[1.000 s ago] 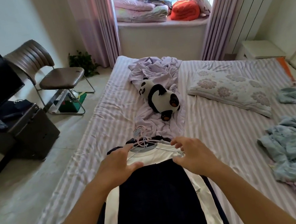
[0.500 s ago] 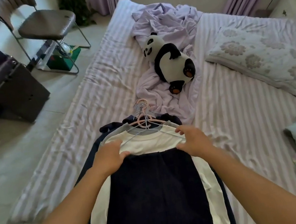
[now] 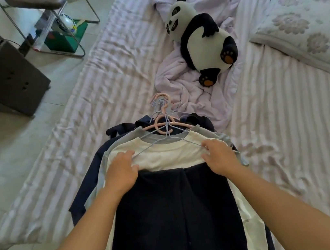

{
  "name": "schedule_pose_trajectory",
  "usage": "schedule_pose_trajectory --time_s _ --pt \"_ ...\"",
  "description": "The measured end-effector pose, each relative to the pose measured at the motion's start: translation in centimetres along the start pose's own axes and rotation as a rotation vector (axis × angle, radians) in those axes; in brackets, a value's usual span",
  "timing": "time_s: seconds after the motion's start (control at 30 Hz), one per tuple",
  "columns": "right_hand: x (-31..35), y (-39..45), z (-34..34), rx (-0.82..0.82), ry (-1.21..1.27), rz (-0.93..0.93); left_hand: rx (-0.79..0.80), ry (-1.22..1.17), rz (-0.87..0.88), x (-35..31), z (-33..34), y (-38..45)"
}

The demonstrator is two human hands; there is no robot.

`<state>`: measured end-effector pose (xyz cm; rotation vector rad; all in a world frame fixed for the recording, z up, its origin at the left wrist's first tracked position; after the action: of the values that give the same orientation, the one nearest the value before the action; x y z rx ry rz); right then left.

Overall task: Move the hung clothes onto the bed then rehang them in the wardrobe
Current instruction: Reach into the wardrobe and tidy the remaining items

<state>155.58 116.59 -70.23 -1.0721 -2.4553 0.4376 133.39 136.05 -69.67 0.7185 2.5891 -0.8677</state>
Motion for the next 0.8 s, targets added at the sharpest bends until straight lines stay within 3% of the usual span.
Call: schedule_pose_trajectory --time_s 0.27,0.43,0.63,0.8 --pt "-0.1 -0.9 -1.9 -0.097 0.248 0.087 -0.099 -0.047 -0.063 -0.4 -1.9 -0.4" --pt "0.1 -3.2 -4.3 -0.142 0.369 0.079 -0.146 -0.292 -0.046 -1.7 -5.0 -3.4" --pt "2.2 -7.4 -8.4 -0.145 0.460 -0.063 -0.215 -0.571 -0.045 -2.3 -7.8 -9.7" --pt "4.8 -12.0 -11.6 -0.220 0.543 -0.150 -0.322 -0.568 0.022 -3.6 -10.8 -15.0"
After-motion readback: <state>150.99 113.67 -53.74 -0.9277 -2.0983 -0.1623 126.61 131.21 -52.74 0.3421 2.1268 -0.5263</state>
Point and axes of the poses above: each hand's wrist, its own y-axis towards the middle knuckle, its own z-axis out of the palm, x = y × z, the point moved 5 cm from there along y, towards the middle knuckle, and after that the axes turned 5 degrees about -y, right-handed, at the moved point
